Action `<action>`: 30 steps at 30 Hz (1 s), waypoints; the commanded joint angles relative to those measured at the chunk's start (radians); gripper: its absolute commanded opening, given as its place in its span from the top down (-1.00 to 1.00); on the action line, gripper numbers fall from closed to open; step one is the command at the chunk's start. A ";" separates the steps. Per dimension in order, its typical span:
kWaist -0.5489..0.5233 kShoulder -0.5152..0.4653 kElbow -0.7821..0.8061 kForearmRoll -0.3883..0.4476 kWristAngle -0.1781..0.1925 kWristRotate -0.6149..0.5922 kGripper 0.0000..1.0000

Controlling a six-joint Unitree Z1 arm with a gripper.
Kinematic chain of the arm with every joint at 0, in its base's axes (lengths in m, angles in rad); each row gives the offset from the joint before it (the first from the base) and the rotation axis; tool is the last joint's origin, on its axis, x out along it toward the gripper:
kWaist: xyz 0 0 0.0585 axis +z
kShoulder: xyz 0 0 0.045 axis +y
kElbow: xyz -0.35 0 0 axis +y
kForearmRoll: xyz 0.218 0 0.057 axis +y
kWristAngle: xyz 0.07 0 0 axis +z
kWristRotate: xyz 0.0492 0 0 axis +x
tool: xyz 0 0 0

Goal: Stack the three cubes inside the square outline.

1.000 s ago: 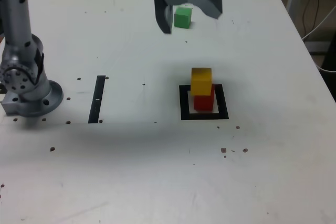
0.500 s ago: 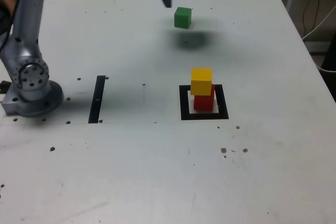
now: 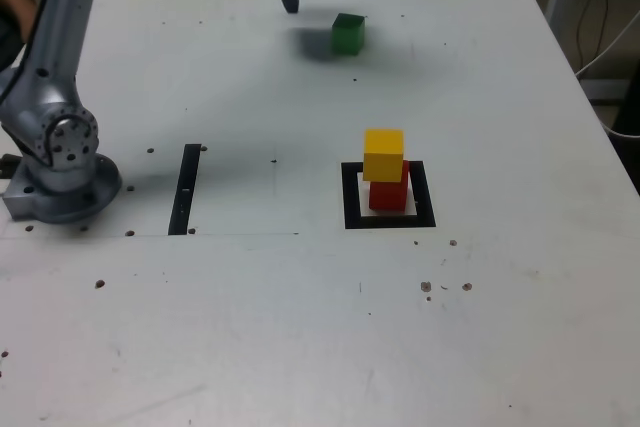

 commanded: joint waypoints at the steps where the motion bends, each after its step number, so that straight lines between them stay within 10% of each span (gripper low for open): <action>1: -0.039 0.008 -0.003 -0.004 0.012 0.009 -0.90; 17: -0.115 0.095 -0.061 0.036 0.038 0.052 -0.78; 30: -0.115 0.112 -0.080 0.057 -0.019 0.073 -0.20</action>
